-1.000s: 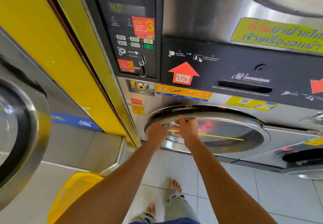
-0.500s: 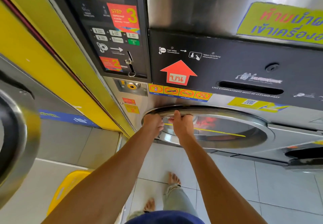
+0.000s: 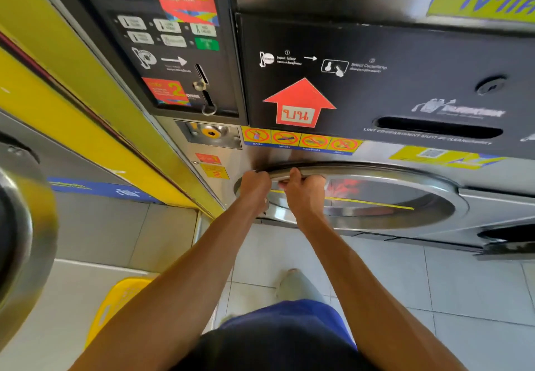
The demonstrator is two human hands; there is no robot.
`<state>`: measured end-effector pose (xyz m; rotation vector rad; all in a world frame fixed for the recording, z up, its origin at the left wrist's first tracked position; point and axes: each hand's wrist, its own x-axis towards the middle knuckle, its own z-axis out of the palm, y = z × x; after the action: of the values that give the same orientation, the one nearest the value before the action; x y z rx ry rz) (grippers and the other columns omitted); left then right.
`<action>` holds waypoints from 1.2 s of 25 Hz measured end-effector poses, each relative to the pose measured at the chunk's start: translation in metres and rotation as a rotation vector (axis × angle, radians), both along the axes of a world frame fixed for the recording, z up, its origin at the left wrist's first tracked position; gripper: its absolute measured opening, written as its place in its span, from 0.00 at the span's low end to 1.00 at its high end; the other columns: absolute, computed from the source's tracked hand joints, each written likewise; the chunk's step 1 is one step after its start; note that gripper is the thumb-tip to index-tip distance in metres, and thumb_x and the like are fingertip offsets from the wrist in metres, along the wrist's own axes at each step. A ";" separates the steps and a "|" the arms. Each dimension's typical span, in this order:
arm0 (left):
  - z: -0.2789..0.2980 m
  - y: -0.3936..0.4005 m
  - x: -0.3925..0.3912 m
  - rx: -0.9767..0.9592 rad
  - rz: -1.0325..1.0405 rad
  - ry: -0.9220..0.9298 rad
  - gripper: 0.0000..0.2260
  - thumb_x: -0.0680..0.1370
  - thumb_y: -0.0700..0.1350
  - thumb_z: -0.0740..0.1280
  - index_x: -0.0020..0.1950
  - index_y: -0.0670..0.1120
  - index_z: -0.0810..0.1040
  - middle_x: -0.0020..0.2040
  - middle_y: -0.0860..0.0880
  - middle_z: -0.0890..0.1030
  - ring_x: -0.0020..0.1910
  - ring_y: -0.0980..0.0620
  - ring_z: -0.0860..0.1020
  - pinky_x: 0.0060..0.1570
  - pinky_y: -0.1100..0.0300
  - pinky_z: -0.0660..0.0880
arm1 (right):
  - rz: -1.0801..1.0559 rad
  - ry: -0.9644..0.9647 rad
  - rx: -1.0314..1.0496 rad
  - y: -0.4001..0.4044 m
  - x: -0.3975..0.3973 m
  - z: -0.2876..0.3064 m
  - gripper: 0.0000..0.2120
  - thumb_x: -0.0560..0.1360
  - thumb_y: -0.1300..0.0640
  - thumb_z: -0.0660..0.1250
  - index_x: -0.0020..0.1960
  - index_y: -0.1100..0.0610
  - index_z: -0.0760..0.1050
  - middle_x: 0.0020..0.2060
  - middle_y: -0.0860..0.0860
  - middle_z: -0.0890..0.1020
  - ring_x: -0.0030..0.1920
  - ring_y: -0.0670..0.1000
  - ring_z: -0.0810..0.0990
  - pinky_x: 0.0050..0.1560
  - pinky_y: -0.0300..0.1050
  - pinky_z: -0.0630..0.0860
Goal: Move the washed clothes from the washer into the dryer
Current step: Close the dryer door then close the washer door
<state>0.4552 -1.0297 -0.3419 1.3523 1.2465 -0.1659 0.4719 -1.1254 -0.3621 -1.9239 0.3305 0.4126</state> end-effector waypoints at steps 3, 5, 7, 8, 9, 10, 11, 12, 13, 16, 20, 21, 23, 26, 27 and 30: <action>0.008 0.002 -0.006 -0.028 -0.057 0.001 0.18 0.77 0.39 0.56 0.63 0.34 0.74 0.40 0.39 0.75 0.35 0.44 0.72 0.36 0.58 0.72 | 0.051 -0.012 -0.038 -0.001 -0.003 0.007 0.23 0.79 0.46 0.59 0.53 0.68 0.77 0.41 0.58 0.85 0.43 0.54 0.85 0.44 0.45 0.82; 0.017 0.007 -0.014 -0.050 -0.165 0.016 0.17 0.79 0.41 0.55 0.63 0.36 0.74 0.32 0.44 0.68 0.27 0.49 0.64 0.28 0.62 0.60 | 0.069 0.027 -0.036 -0.003 -0.005 0.013 0.25 0.79 0.46 0.58 0.56 0.68 0.76 0.41 0.57 0.85 0.43 0.53 0.85 0.39 0.40 0.79; 0.035 0.010 -0.031 -0.090 -0.245 0.009 0.10 0.82 0.46 0.55 0.50 0.44 0.75 0.31 0.48 0.65 0.27 0.52 0.62 0.27 0.61 0.57 | 0.107 0.049 -0.036 -0.006 -0.005 0.026 0.23 0.80 0.46 0.58 0.52 0.68 0.77 0.42 0.57 0.86 0.43 0.55 0.86 0.42 0.43 0.80; 0.045 0.011 -0.039 -0.086 -0.262 -0.004 0.11 0.82 0.48 0.56 0.44 0.46 0.72 0.33 0.49 0.67 0.29 0.53 0.64 0.27 0.60 0.60 | 0.122 0.070 -0.033 -0.007 -0.004 0.032 0.21 0.81 0.47 0.59 0.48 0.64 0.79 0.42 0.57 0.86 0.44 0.56 0.86 0.44 0.47 0.82; 0.047 0.014 -0.046 -0.064 -0.280 -0.023 0.12 0.82 0.48 0.56 0.40 0.48 0.69 0.35 0.50 0.69 0.31 0.54 0.67 0.31 0.60 0.65 | 0.131 0.109 -0.025 -0.010 -0.006 0.041 0.19 0.80 0.47 0.60 0.44 0.61 0.78 0.42 0.57 0.86 0.44 0.57 0.87 0.43 0.49 0.82; 0.052 0.015 -0.056 -0.036 -0.297 -0.039 0.12 0.82 0.49 0.57 0.38 0.49 0.68 0.37 0.51 0.70 0.33 0.54 0.69 0.36 0.59 0.69 | 0.146 0.138 -0.023 -0.015 -0.008 0.048 0.18 0.79 0.45 0.61 0.44 0.59 0.77 0.44 0.58 0.86 0.44 0.58 0.87 0.42 0.48 0.82; 0.055 0.016 -0.068 -0.001 -0.314 -0.058 0.12 0.82 0.49 0.57 0.38 0.50 0.68 0.39 0.51 0.72 0.36 0.54 0.71 0.41 0.57 0.73 | 0.181 0.149 -0.052 -0.023 -0.014 0.053 0.20 0.77 0.43 0.61 0.46 0.60 0.77 0.45 0.58 0.86 0.45 0.58 0.86 0.43 0.49 0.82; 0.058 0.017 -0.082 0.029 -0.325 -0.057 0.12 0.81 0.49 0.58 0.39 0.49 0.70 0.40 0.51 0.73 0.39 0.51 0.74 0.47 0.53 0.75 | 0.239 0.125 -0.129 -0.031 -0.021 0.054 0.22 0.74 0.41 0.61 0.48 0.61 0.78 0.45 0.58 0.86 0.45 0.58 0.86 0.46 0.51 0.82; 0.056 0.019 -0.095 0.066 -0.340 -0.054 0.11 0.81 0.48 0.58 0.40 0.48 0.71 0.43 0.48 0.75 0.42 0.49 0.75 0.52 0.50 0.76 | 0.295 0.082 -0.220 -0.040 -0.032 0.055 0.23 0.73 0.42 0.61 0.48 0.61 0.80 0.44 0.59 0.86 0.45 0.58 0.85 0.49 0.53 0.82; 0.056 0.014 -0.140 0.075 -0.361 -0.058 0.11 0.80 0.41 0.59 0.38 0.50 0.71 0.45 0.47 0.76 0.40 0.50 0.75 0.48 0.53 0.77 | 0.380 -0.029 -0.328 -0.061 -0.079 0.055 0.13 0.76 0.53 0.62 0.46 0.59 0.82 0.44 0.57 0.87 0.45 0.57 0.84 0.48 0.52 0.81; 0.061 0.002 -0.196 0.080 -0.394 -0.061 0.12 0.79 0.39 0.60 0.37 0.51 0.68 0.39 0.51 0.73 0.35 0.54 0.73 0.38 0.58 0.76 | 0.590 -0.125 -0.400 -0.071 -0.134 0.071 0.09 0.78 0.59 0.63 0.46 0.57 0.82 0.42 0.54 0.83 0.46 0.55 0.80 0.45 0.43 0.72; 0.064 0.000 -0.209 0.083 -0.402 -0.078 0.12 0.79 0.39 0.61 0.38 0.52 0.68 0.40 0.50 0.73 0.37 0.53 0.74 0.41 0.57 0.77 | 0.642 -0.143 -0.413 -0.071 -0.146 0.079 0.10 0.79 0.58 0.62 0.49 0.57 0.81 0.44 0.54 0.82 0.47 0.54 0.79 0.47 0.43 0.72; 0.072 0.001 -0.232 0.100 -0.422 -0.101 0.12 0.79 0.39 0.62 0.39 0.53 0.69 0.47 0.47 0.75 0.44 0.48 0.76 0.48 0.53 0.78 | 0.680 -0.174 -0.378 -0.071 -0.163 0.089 0.11 0.80 0.58 0.61 0.52 0.60 0.81 0.49 0.56 0.83 0.51 0.56 0.81 0.53 0.46 0.76; 0.089 0.005 -0.262 0.162 -0.419 -0.138 0.11 0.79 0.40 0.62 0.39 0.54 0.71 0.48 0.48 0.75 0.47 0.48 0.76 0.47 0.54 0.78 | 0.684 -0.211 -0.304 -0.064 -0.186 0.098 0.12 0.78 0.59 0.62 0.50 0.66 0.80 0.47 0.61 0.85 0.50 0.60 0.83 0.54 0.55 0.79; 0.094 0.007 -0.272 0.194 -0.412 -0.145 0.11 0.79 0.40 0.62 0.39 0.53 0.72 0.46 0.49 0.76 0.46 0.48 0.76 0.48 0.53 0.78 | 0.689 -0.219 -0.281 -0.061 -0.193 0.101 0.11 0.78 0.58 0.62 0.49 0.64 0.80 0.46 0.59 0.86 0.49 0.58 0.84 0.54 0.54 0.79; 0.108 0.013 -0.299 0.233 -0.351 -0.159 0.11 0.78 0.39 0.62 0.39 0.53 0.73 0.47 0.49 0.76 0.49 0.47 0.76 0.55 0.49 0.77 | 0.757 -0.254 -0.245 -0.050 -0.212 0.111 0.10 0.79 0.56 0.62 0.50 0.59 0.80 0.46 0.54 0.85 0.48 0.53 0.83 0.53 0.50 0.78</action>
<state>0.1564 -1.0167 -0.2338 1.7479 0.9083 -0.1577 0.2594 -1.1758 -0.2513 -2.2708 -0.5614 0.6249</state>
